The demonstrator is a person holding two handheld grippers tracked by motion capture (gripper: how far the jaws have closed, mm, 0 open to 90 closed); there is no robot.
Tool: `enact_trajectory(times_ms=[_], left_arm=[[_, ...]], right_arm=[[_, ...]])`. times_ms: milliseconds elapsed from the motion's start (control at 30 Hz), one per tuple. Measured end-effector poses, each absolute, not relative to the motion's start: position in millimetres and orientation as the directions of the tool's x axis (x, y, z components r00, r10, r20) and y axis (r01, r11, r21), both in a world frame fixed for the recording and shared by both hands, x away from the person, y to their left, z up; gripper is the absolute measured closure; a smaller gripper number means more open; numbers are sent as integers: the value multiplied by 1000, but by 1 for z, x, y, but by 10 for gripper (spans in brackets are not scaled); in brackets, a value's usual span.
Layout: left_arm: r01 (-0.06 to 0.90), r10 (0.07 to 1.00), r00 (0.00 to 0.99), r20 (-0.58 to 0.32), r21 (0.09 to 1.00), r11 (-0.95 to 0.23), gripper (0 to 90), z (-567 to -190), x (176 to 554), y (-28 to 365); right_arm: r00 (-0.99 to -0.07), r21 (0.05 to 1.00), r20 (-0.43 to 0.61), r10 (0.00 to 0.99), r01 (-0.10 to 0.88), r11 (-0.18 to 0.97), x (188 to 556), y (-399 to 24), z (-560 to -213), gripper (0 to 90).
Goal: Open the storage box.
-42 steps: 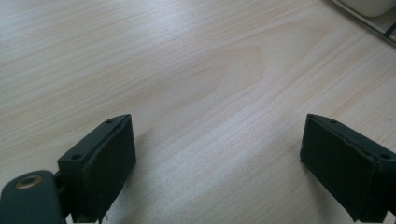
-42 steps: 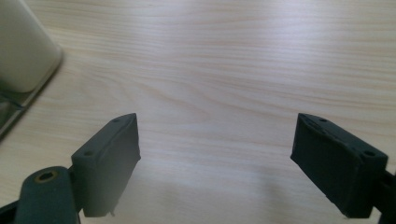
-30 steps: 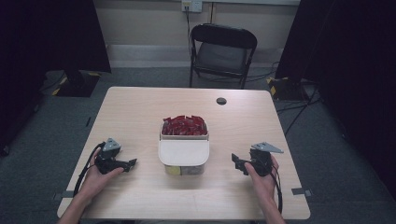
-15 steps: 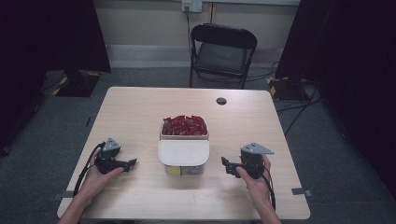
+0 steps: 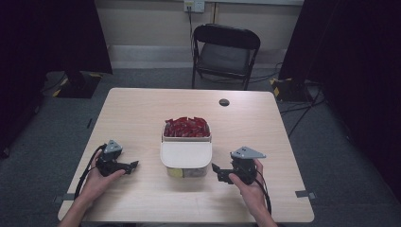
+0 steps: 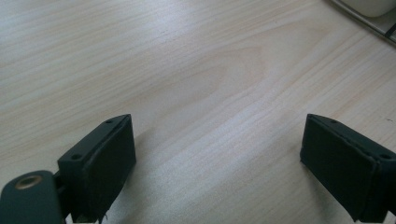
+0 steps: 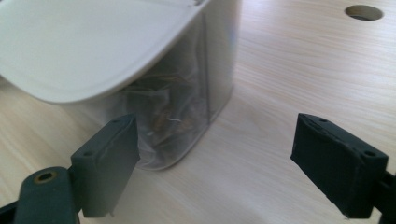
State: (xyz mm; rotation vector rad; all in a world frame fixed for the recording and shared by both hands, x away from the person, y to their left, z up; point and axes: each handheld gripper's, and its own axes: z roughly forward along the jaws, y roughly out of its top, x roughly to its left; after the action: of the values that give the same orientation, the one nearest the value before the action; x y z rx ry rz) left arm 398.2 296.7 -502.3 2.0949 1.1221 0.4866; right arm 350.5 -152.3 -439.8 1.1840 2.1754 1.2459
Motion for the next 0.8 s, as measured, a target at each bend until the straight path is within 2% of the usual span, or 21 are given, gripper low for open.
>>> enact_trajectory(times_ms=[300,800], left_arm=[[569,832,554,0,730,-379,98,-502,398,297],[569,833,554,1,729,-379,98,-502,398,297]], right_arm=[[-632,826,94,770,481,294,349,-130,-441,145],[-663,818,102,741,480,317,352,-111,-444,142]])
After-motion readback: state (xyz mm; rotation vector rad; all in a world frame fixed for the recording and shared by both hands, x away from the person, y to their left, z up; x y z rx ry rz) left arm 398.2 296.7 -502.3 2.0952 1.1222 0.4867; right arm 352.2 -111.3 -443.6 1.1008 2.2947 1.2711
